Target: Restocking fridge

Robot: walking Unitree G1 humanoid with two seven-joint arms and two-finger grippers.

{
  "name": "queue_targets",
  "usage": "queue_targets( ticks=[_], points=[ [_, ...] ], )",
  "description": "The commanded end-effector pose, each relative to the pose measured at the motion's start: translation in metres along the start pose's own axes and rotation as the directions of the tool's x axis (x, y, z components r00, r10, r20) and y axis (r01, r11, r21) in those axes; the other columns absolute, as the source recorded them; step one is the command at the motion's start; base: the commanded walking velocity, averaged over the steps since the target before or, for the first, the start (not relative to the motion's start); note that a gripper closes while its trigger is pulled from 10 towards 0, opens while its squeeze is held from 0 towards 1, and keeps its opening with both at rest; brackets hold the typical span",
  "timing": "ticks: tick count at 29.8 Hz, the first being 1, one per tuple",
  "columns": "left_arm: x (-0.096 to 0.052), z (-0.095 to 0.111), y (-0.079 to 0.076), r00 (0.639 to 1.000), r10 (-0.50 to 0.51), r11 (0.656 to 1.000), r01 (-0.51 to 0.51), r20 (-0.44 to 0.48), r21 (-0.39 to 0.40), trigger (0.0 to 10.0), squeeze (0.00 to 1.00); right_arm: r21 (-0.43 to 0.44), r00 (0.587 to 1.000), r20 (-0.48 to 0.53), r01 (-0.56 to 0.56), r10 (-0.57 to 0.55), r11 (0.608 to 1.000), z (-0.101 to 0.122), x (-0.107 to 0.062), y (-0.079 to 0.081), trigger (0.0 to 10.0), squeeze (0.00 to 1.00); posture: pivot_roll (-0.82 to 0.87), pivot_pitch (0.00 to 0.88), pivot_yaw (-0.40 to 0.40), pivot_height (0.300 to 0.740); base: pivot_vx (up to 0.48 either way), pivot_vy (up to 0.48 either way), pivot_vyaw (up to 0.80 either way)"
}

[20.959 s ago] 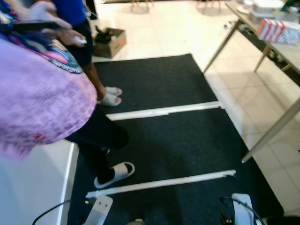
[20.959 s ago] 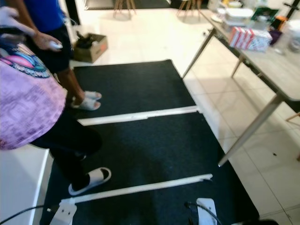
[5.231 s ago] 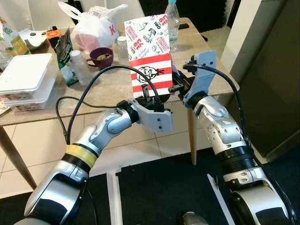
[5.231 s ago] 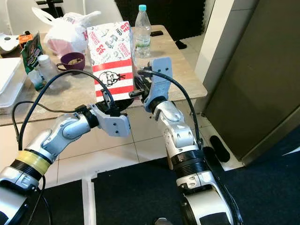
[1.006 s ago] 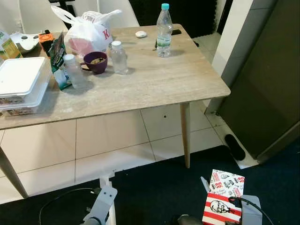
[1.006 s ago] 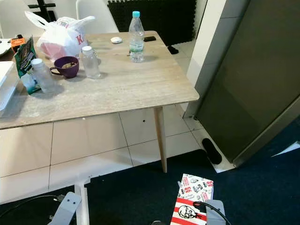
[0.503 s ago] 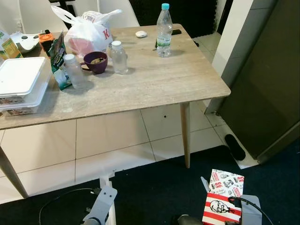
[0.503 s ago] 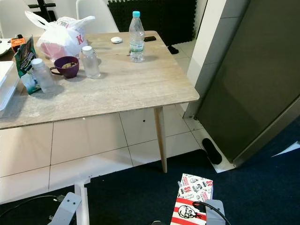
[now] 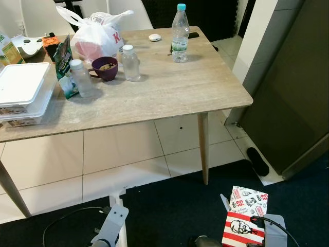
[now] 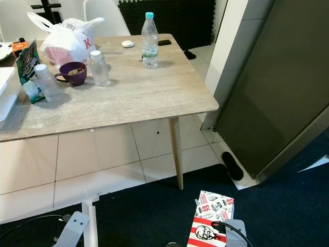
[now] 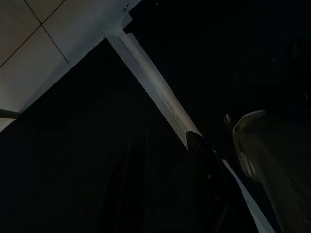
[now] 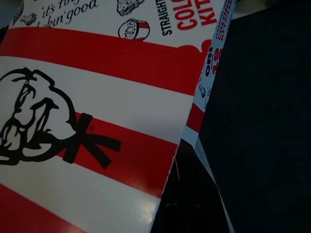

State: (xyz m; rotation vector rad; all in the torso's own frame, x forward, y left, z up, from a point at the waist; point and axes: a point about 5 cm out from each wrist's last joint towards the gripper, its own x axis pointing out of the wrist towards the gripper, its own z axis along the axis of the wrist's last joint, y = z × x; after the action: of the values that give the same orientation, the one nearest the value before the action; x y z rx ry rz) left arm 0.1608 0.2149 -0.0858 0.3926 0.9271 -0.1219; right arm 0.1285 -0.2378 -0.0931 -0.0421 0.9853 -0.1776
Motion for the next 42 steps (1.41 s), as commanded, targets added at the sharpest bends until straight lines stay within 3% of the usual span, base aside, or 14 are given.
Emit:
queue_targets(
  ticks=[1,42],
  points=[
    [-0.0021,-0.0077,0.004,1.0,0.007,1.0,-0.007,-0.022,0.026,10.0,0.0,-0.003,0.999,-0.024,-0.028,0.028,1.0,-0.0074,-0.0011,0.0079,10.0,0.0,-0.03,0.08,-0.023,0.74,0.0,0.0,0.0],
    [-0.0014,-0.0058,0.0049,1.0,0.014,1.0,-0.014,-0.02,0.028,10.0,0.0,-0.009,0.999,-0.023,-0.023,0.023,1.0,-0.0063,-0.0007,0.007,10.0,0.0,-0.03,0.072,-0.024,0.74,0.0,0.0,0.0]
  ],
)
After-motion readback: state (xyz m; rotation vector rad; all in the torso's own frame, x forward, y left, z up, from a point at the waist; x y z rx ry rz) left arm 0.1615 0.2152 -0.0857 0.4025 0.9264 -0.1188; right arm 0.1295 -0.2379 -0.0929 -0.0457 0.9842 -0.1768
